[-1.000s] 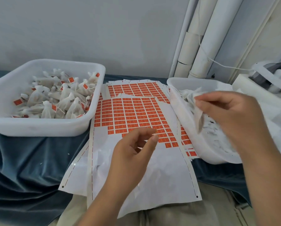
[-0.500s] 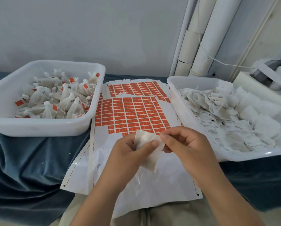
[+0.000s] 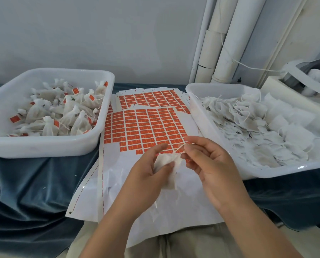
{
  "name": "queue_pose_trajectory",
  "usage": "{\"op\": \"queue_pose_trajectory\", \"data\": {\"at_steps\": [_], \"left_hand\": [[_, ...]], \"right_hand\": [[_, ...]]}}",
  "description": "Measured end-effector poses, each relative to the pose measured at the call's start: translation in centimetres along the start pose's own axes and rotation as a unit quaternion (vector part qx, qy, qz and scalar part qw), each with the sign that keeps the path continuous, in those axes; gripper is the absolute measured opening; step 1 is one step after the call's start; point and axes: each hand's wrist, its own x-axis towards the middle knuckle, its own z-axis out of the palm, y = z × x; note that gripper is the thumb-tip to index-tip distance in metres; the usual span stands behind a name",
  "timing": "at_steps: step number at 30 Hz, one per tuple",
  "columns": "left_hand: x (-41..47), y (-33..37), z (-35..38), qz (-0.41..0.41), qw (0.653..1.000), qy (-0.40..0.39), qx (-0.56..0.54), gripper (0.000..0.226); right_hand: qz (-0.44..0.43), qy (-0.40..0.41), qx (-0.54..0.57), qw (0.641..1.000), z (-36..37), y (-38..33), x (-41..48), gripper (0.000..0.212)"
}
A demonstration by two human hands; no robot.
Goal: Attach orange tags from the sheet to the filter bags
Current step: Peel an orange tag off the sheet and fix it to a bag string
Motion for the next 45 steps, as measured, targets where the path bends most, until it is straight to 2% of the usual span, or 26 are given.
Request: {"op": "queue_pose_trajectory", "data": {"at_steps": [3, 7, 10, 13, 17, 21, 23, 27, 31, 36, 39, 42, 44, 45], "left_hand": [[-0.1, 0.2, 0.3, 0.022, 1.0, -0.001, -0.001, 0.041], [-0.2, 0.2, 1.0, 0.048, 0.997, 0.053, 0.012, 0.025], [0.0, 0.0, 1.0, 0.025, 0.997, 0.07, 0.006, 0.02], [0.0, -0.1, 1.1, 0.02, 0.996, 0.088, 0.008, 0.029], [-0.4, 0.1, 1.5, 0.053, 0.994, 0.097, 0.013, 0.044], [-0.5, 0.2, 1.6, 0.08, 0.991, 0.108, 0.002, 0.042], [-0.4, 0.3, 1.5, 0.092, 0.991, 0.095, 0.011, 0.036], [-0.5, 0.3, 1.1, 0.119, 0.99, 0.056, 0.05, 0.033], [-0.3, 0.5, 0.7, 0.119, 0.99, 0.053, 0.053, 0.039], [-0.6, 0.6, -0.1, 0.096, 0.993, 0.023, 0.06, 0.039], [0.3, 0.1, -1.8, 0.054, 0.986, 0.083, 0.133, 0.034], [1.2, -0.8, -3.4, 0.018, 0.956, 0.119, 0.268, 0.007], [1.4, -1.7, -2.9, 0.023, 0.944, 0.117, 0.308, 0.009], [1.5, -2.1, -2.3, 0.03, 0.94, 0.114, 0.32, 0.011]], "right_hand": [[0.031, 0.0, 0.063, 0.998, -0.3, -0.1, 0.2, 0.028], [0.119, -0.01, 0.204, 0.972, -0.2, 0.1, 0.3, 0.025], [0.158, -0.007, 0.281, 0.947, -0.3, -0.2, 0.5, 0.019], [0.135, -0.001, 0.297, 0.945, -0.6, -0.7, 0.6, 0.018], [0.092, -0.009, 0.272, 0.958, -0.5, -0.9, 0.4, 0.02], [0.175, -0.078, 0.285, 0.939, -0.3, -1.0, -0.3, 0.027], [0.213, -0.071, 0.326, 0.918, -0.4, -1.4, -0.3, 0.027], [0.208, -0.033, 0.376, 0.902, -1.0, -2.9, -0.3, 0.029], [0.178, -0.041, 0.348, 0.92, -1.6, -3.3, -0.5, 0.036], [0.106, -0.057, 0.323, 0.939, -1.7, -3.3, -0.3, 0.031], [0.009, -0.067, 0.289, 0.955, -3.2, -3.9, 0.2, 0.026], [-0.044, -0.063, 0.167, 0.983, -4.2, -3.7, 0.6, 0.027], [-0.047, -0.033, 0.006, 0.998, -4.1, -2.7, 0.6, 0.032], [-0.048, -0.01, -0.097, 0.994, -3.8, -2.0, 0.7, 0.033]]}}
